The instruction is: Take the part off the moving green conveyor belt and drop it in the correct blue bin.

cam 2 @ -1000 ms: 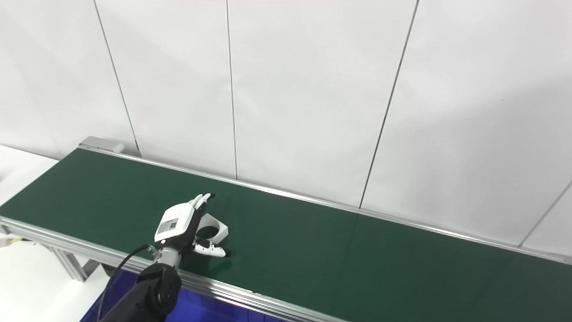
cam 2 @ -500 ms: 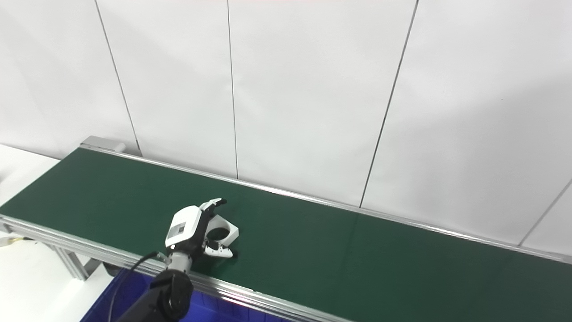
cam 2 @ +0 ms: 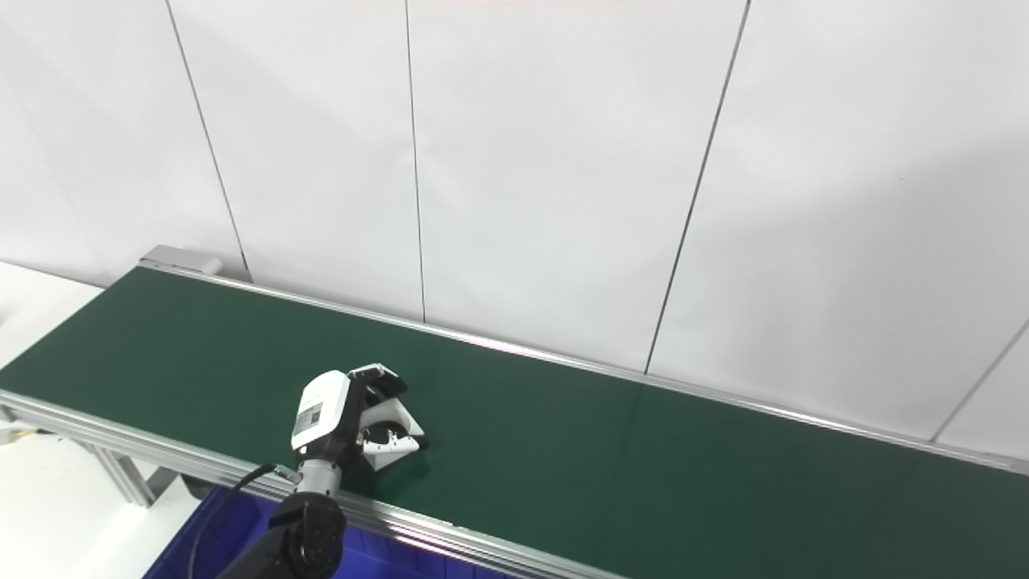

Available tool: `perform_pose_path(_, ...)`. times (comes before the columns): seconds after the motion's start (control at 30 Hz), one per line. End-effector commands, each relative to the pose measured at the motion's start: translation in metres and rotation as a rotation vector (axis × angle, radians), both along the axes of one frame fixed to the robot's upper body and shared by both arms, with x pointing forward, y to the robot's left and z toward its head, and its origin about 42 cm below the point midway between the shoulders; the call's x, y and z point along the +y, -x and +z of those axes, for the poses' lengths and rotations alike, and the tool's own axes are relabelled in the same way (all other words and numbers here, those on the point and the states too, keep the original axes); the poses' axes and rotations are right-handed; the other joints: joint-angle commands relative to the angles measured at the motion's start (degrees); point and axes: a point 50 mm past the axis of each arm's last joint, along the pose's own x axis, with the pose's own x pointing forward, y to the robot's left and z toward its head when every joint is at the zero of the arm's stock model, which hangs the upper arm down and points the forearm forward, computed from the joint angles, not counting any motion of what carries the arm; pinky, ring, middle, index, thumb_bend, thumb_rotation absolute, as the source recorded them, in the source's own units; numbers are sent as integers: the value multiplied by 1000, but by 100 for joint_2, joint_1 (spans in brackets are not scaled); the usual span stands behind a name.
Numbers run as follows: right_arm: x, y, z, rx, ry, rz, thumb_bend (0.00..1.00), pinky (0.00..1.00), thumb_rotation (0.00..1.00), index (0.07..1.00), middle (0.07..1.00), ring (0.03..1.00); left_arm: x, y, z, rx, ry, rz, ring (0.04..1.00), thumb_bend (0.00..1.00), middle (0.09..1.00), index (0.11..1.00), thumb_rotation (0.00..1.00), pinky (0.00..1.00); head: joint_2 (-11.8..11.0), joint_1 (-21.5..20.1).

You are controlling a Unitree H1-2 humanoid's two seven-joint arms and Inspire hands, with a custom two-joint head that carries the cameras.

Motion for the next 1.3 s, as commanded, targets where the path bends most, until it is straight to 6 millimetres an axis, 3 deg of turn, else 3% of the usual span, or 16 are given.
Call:
perform_pose_path(0.0,1,-4,13,-96,-23,6,1000,775,293,908,856,828,2,-8,20,-90,18,0,376,492,478,555,0,356,4,-8)
perform_pose_path(0.4,1,-4,14,-102,-16,9,1000,763,300,910,863,828,-5,12,31,-207,93,-39,393,494,486,552,0,407,18,-28)
perform_pose_path(0.67,2,-3,17,-111,-11,9,1000,763,297,906,855,819,-17,39,47,-275,149,-82,404,495,501,544,0,422,91,-119)
perform_pose_path(0.8,3,-1,18,-111,-14,5,1000,747,305,902,857,811,-25,67,52,-282,162,-115,403,495,498,543,0,425,236,-350)
perform_pose_path(0.87,3,-1,18,-113,-12,6,999,740,304,902,857,808,-25,71,53,-280,157,-123,405,496,497,544,0,432,236,-350)
perform_pose_path(1.0,8,1,25,-114,-11,-3,1000,730,330,902,859,809,-24,98,50,-267,189,-199,414,496,501,539,0,466,511,-849)
perform_pose_path(1.2,11,2,30,-119,-20,-6,1000,718,359,894,862,811,-23,117,49,-255,199,-261,418,497,503,535,0,483,629,-1038)
perform_pose_path(1.23,12,3,32,-117,-20,-7,1000,718,359,893,862,811,-22,121,50,-251,211,-274,418,497,503,535,0,483,816,-1369)
perform_pose_path(1.27,14,4,34,-113,-21,-9,1000,716,360,890,861,808,-21,125,50,-252,225,-290,420,497,502,534,0,490,881,-1447)
